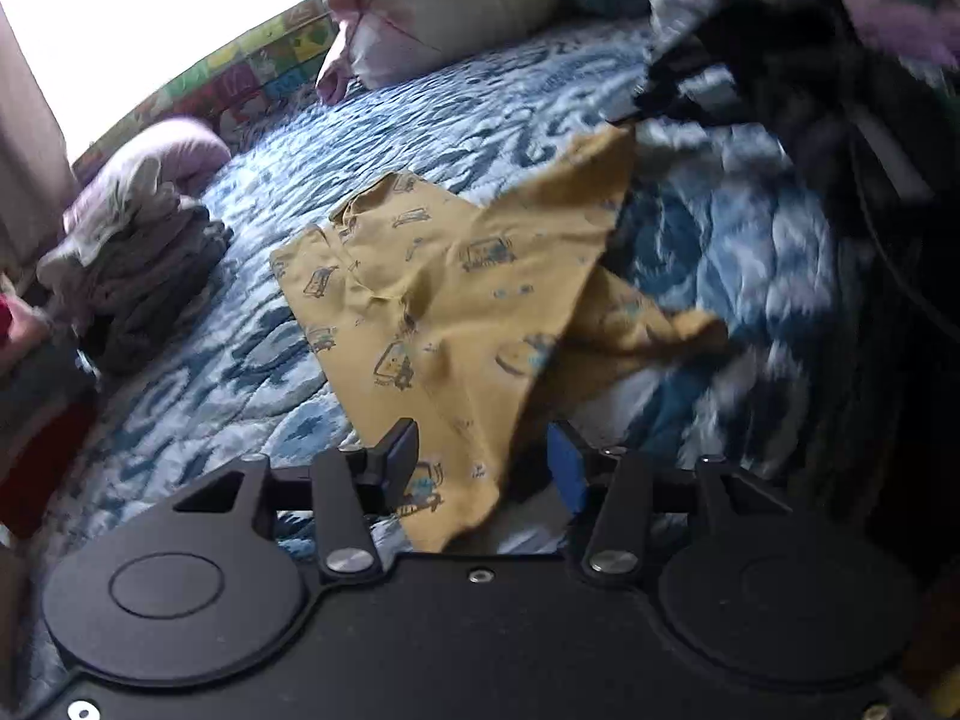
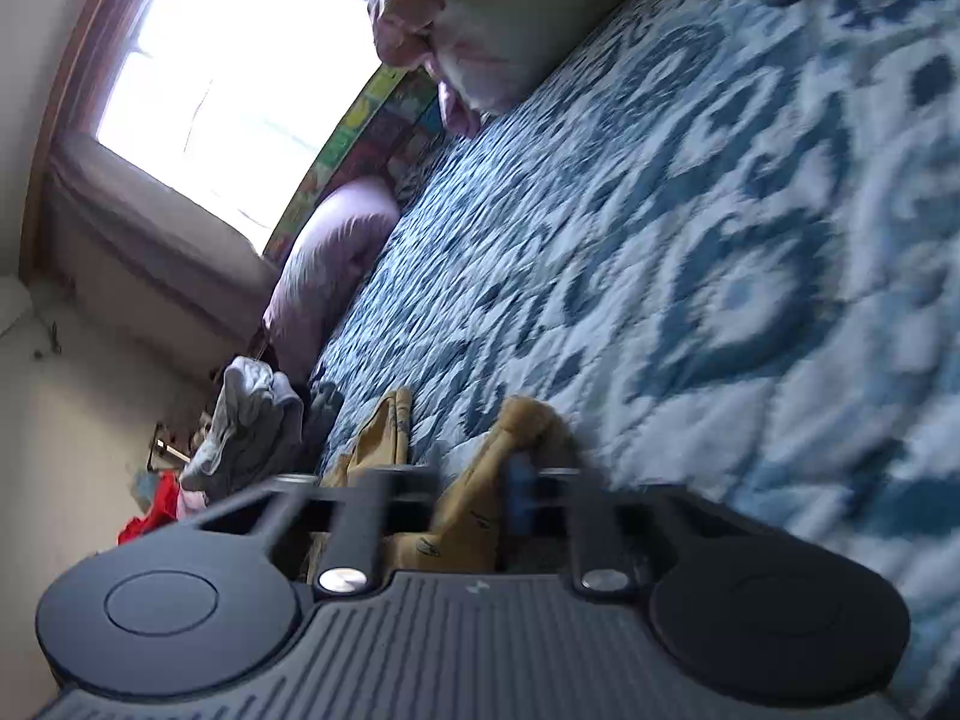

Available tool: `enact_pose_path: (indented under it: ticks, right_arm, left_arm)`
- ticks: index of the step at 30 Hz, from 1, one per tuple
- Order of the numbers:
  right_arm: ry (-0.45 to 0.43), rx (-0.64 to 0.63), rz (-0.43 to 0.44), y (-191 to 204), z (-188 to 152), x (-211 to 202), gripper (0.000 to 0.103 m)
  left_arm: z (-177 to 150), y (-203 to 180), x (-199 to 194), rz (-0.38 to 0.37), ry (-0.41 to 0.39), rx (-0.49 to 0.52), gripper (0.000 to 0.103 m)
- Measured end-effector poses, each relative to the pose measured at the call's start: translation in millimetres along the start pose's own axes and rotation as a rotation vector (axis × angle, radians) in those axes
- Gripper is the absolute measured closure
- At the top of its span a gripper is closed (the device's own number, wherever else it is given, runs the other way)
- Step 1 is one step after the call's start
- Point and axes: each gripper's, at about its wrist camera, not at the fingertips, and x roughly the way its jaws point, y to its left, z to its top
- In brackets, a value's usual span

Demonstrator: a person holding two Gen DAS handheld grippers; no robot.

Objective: Fold clothes

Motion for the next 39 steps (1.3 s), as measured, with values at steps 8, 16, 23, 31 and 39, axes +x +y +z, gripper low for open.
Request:
enact_pose_path:
  ticks: [8, 16, 23, 31, 39]
  right_arm:
    - [-0.059, -0.067, -0.071, 38.3, 18.5, -6.3, 0.1]
    - [-0.04, -0.35, -0.225, 130.2, 26.7, 11.1, 0.1]
    - [0.025, -0.56, -0.321, 202.4, 21.5, 68.9, 0.1]
    - [0.121, -0.75, -0.365, 257.9, -6.7, 147.0, 0.1]
    - [0.239, -0.87, -0.42, 267.6, -43.2, 217.5, 0.1]
  left_arm:
    - [-15.8, -5.0, 11.8, 0.022, -0.083, 0.082, 0.096]
    - [-32.2, 36.7, 8.5, -0.184, -0.148, -0.178, 0.1]
    - [-44.8, 75.7, 17.4, -0.332, -0.186, -0.436, 0.1]
    - [-52.5, 89.7, 28.5, -0.433, -0.178, -0.566, 0.101]
    - [-59.6, 100.3, 38.5, -0.463, -0.153, -0.636, 0.101]
